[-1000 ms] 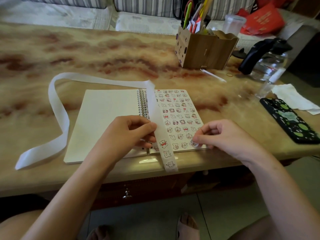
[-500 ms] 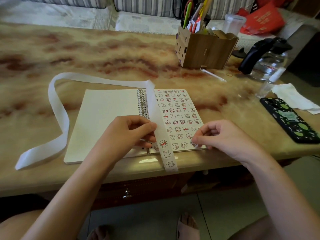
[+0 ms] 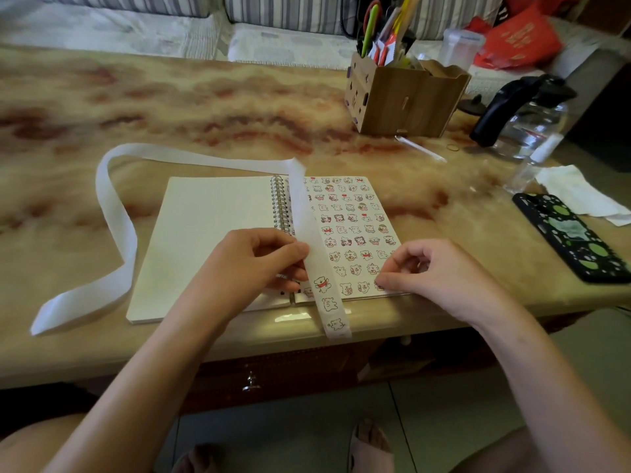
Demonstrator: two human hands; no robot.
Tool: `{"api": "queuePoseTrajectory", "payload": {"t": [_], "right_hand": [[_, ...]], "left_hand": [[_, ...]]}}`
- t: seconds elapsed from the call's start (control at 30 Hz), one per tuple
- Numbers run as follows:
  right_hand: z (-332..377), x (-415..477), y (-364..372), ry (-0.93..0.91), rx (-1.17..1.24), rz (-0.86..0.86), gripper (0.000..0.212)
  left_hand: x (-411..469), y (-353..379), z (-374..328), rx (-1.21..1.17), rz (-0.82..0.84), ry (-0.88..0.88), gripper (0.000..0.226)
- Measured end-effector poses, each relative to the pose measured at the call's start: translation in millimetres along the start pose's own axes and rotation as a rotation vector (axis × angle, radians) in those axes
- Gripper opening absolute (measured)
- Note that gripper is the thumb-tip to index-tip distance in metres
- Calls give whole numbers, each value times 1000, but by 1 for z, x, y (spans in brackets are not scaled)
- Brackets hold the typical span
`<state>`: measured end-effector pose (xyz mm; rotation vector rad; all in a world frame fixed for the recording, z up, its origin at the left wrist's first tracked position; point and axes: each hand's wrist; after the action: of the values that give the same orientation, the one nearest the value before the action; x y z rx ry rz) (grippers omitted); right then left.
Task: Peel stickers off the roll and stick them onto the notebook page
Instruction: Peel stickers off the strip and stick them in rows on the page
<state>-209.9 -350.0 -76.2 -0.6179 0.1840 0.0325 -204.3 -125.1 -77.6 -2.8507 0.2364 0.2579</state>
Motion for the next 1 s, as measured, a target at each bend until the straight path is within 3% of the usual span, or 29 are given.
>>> {"api": "queuePoseTrajectory", "payload": {"t": [0.13, 0.4, 0.57, 0.77, 0.9, 1.0], "right_hand": [[-2, 2, -2, 12, -7, -19, 33], [-5, 4, -6, -2, -13, 41, 17], [-2, 3, -1, 12, -28, 35, 33], [-4, 4, -5, 0, -26, 33, 15], [-4, 4, -1, 8, -28, -16, 31], [-3, 5, 1, 7, -39, -10, 30]], "left_hand": [[0, 0, 0, -1, 0, -3, 13], [0, 1, 0, -18, 2, -6, 13], [0, 1, 0, -18, 3, -6, 13], [0, 1, 0, -15, 1, -5, 13], [0, 2, 0, -28, 0, -4, 12], [0, 2, -1, -36, 0, -7, 12]]}}
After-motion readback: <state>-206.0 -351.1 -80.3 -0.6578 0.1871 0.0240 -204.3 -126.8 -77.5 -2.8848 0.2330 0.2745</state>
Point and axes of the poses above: each hand's wrist, its own x-axis towards the middle knuckle, its own y-axis out of the palm, z = x × y, and after that the axes turned 6 degrees about x, right-handed
